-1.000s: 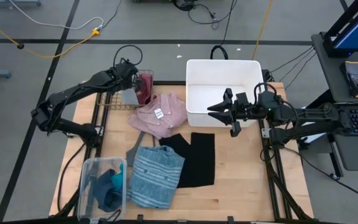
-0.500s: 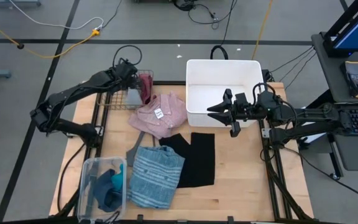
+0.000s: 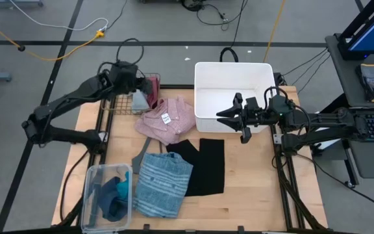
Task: Pick & Place Cloths
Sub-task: Put the black underwear into the gold wire basket
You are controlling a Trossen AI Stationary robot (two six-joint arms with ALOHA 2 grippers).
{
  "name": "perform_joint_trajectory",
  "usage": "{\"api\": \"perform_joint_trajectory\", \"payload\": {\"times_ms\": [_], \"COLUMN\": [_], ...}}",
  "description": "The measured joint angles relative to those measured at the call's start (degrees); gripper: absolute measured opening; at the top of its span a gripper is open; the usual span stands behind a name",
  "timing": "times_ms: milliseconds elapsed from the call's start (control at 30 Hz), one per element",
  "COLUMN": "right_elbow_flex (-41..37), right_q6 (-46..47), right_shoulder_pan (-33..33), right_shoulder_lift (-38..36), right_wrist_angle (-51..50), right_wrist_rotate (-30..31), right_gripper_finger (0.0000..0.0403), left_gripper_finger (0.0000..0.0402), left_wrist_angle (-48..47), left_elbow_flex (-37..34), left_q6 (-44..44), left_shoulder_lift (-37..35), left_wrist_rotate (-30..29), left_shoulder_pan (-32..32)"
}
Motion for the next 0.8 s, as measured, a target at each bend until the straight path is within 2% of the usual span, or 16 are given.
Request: {"api": "perform_joint_trajectory", "payload": {"times_ms": [300, 467, 600, 800], "right_elbow_flex": [0.0, 0.0, 0.0, 0.0], "right_q6": [0.0, 0.0, -0.1, -0.1], "right_shoulder_pan": [0.0, 1.0, 2.8, 8.1], "right_shoulder_lift": [0.0, 0.0, 0.0, 0.0], "right_wrist_angle": [-0.3, -0.6, -1.3, -1.2], "right_wrist_rotate": [-6.3, -7.7, -9.2, -8.9], "right_gripper_finger": [0.0086, 0.0086, 0.0086, 0.0086], "left_gripper_finger": [0.0011, 0.0015, 0.0003, 0.0009], "left_wrist_angle": [4.0, 9.5, 14.8, 18.4], "left_elbow_flex": [0.0, -0.1, -0.1, -0.1], "left_q6": [3.7, 6.1, 9.2, 9.2], "left_shoulder_lift": [-0.1, 0.1, 0.1, 0.1], "left_wrist_rotate": [0.4, 3.7, 6.9, 7.2], "left_shoulder_pan": [-11.9, -17.1, -21.1, -27.4]}}
